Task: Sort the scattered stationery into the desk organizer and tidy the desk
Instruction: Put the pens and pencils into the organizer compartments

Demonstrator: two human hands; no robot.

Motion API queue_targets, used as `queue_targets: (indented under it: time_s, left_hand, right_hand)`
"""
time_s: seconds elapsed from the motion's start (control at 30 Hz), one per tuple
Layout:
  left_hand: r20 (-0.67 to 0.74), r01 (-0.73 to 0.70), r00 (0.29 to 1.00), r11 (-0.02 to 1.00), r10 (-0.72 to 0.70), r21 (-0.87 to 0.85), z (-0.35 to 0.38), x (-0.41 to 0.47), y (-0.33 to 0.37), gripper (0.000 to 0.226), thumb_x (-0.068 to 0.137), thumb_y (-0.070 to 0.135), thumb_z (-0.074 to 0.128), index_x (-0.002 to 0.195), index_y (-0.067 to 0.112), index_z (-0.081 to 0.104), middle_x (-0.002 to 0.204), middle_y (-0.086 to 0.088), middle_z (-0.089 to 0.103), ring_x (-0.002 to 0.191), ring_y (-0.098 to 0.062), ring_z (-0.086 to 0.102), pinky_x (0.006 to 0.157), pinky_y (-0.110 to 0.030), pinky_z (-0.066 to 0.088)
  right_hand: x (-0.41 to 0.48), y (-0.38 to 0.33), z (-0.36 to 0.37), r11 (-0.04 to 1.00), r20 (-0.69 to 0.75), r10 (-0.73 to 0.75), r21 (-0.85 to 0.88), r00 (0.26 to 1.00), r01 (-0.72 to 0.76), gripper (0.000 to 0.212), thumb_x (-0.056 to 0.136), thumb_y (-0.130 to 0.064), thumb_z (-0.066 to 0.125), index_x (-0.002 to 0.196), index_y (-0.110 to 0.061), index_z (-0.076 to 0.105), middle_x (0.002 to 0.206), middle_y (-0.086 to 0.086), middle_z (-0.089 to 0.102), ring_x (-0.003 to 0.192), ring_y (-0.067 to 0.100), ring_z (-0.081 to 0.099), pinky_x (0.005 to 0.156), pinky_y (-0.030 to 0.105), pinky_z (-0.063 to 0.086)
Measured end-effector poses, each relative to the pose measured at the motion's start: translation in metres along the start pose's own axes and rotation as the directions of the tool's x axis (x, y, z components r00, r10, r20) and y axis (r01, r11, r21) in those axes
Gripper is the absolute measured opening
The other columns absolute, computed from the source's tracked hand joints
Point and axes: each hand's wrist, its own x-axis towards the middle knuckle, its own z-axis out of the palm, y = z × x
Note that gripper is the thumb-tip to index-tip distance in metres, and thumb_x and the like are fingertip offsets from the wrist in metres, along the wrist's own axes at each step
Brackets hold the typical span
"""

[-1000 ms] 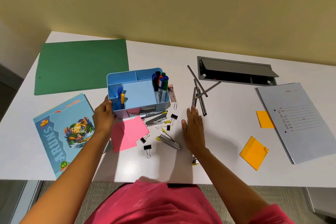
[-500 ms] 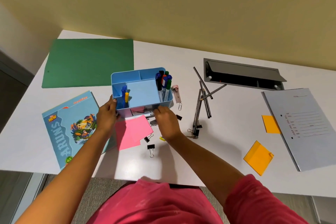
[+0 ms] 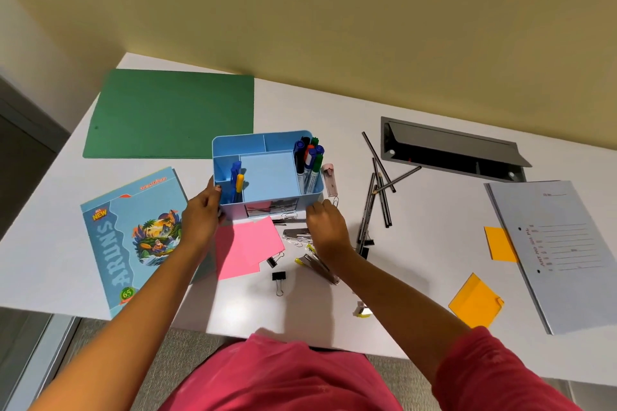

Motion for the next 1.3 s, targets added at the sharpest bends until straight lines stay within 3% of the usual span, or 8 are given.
queue_targets:
  time_s: [0.13, 0.27, 0.4, 0.5, 0.63, 0.73, 1.0, 1.3]
  left_hand:
    - [-0.006, -0.01, 1.0, 1.0, 0.01, 0.01, 0.0, 0.001, -0.002, 0.031, 0.101, 0.034, 0.041, 0.072, 0.029, 0.051, 0.087, -0.012, 0.058, 0.08, -0.027, 0.054, 0.078, -0.04, 0.047]
    - [-0.004, 0.001, 1.0, 1.0, -0.001, 0.005, -0.002, 0.003, -0.005, 0.031, 0.1, 0.035, 0.042, 0.084, 0.016, 0.059, 0.095, -0.02, 0.062, 0.081, -0.027, 0.056, 0.083, -0.047, 0.051]
    - [-0.014, 0.002, 1.0, 1.0, -0.002, -0.012, 0.0, 0.003, -0.006, 0.028, 0.1, 0.034, 0.043, 0.082, 0.022, 0.059, 0.105, -0.02, 0.065, 0.083, -0.026, 0.056, 0.086, -0.051, 0.051]
    - [-0.019, -0.001, 1.0, 1.0, 0.002, 0.002, 0.001, 0.002, -0.005, 0.032, 0.101, 0.035, 0.042, 0.102, 0.013, 0.064, 0.089, -0.019, 0.063, 0.08, -0.026, 0.056, 0.081, -0.047, 0.052]
    - [-0.018, -0.007, 1.0, 1.0, 0.007, 0.006, 0.001, 0.0, -0.004, 0.033, 0.101, 0.034, 0.041, 0.091, 0.012, 0.065, 0.086, -0.02, 0.063, 0.077, -0.027, 0.055, 0.07, -0.038, 0.046]
    - [-0.014, -0.021, 1.0, 0.999, 0.021, 0.027, -0.001, 0.0, -0.004, 0.031, 0.1, 0.037, 0.04, 0.09, 0.017, 0.062, 0.079, -0.018, 0.062, 0.076, -0.029, 0.057, 0.072, -0.044, 0.049]
    - [0.001, -0.068, 0.998, 0.992, 0.068, 0.104, -0.004, 0.002, -0.008, 0.038, 0.1, 0.039, 0.039, 0.09, 0.013, 0.064, 0.068, -0.016, 0.059, 0.067, -0.028, 0.055, 0.064, -0.036, 0.04]
    - [0.006, -0.065, 0.998, 0.993, 0.065, 0.095, -0.004, 0.003, -0.008, 0.033, 0.099, 0.043, 0.04, 0.078, 0.028, 0.06, 0.08, -0.019, 0.065, 0.082, -0.038, 0.064, 0.077, -0.05, 0.052]
  right_hand:
    - [-0.009, 0.012, -0.002, 0.999, -0.173, 0.017, 0.053, 0.985, -0.008, 0.027, 0.059, 0.006, 0.081, 0.076, -0.006, 0.064, 0.064, 0.007, 0.056, 0.058, 0.02, 0.053, 0.05, 0.025, 0.042]
    - [-0.023, 0.02, -0.02, 0.94, -0.187, 0.13, 0.334, 0.974, -0.062, 0.025, 0.075, 0.015, 0.067, 0.088, -0.006, 0.06, 0.078, 0.009, 0.056, 0.07, 0.022, 0.051, 0.054, 0.027, 0.044]
    - [-0.027, 0.005, -0.065, 0.722, -0.144, 0.274, 0.684, 0.951, -0.105, 0.014, 0.096, -0.003, 0.044, 0.1, -0.009, 0.056, 0.093, 0.005, 0.055, 0.083, 0.017, 0.049, 0.067, 0.017, 0.04]
    - [-0.016, -0.022, -0.096, 0.544, -0.195, 0.34, 0.839, 0.92, -0.023, 0.009, 0.095, -0.006, 0.049, 0.102, -0.004, 0.055, 0.095, 0.009, 0.057, 0.084, 0.017, 0.054, 0.072, 0.016, 0.044]
    - [0.005, -0.057, -0.107, 0.491, -0.28, 0.267, 0.863, 0.922, 0.12, 0.013, 0.096, -0.011, 0.051, 0.104, -0.001, 0.054, 0.096, 0.012, 0.062, 0.087, 0.02, 0.064, 0.076, 0.032, 0.055]
    - [0.022, -0.076, -0.102, 0.516, -0.213, 0.241, 0.854, 0.947, 0.061, 0.014, 0.096, -0.016, 0.053, 0.103, -0.004, 0.052, 0.096, 0.01, 0.062, 0.084, 0.018, 0.064, 0.073, 0.037, 0.056]
    - [0.026, -0.097, -0.078, 0.642, -0.23, 0.146, 0.762, 0.962, 0.085, 0.011, 0.093, -0.011, 0.056, 0.095, 0.0, 0.055, 0.088, 0.013, 0.057, 0.077, 0.023, 0.055, 0.072, 0.023, 0.04]
    - [0.027, -0.098, -0.072, 0.563, -0.195, 0.204, 0.825, 0.959, 0.048, 0.016, 0.089, -0.008, 0.061, 0.104, -0.002, 0.056, 0.099, 0.01, 0.059, 0.087, 0.019, 0.057, 0.079, 0.032, 0.051]
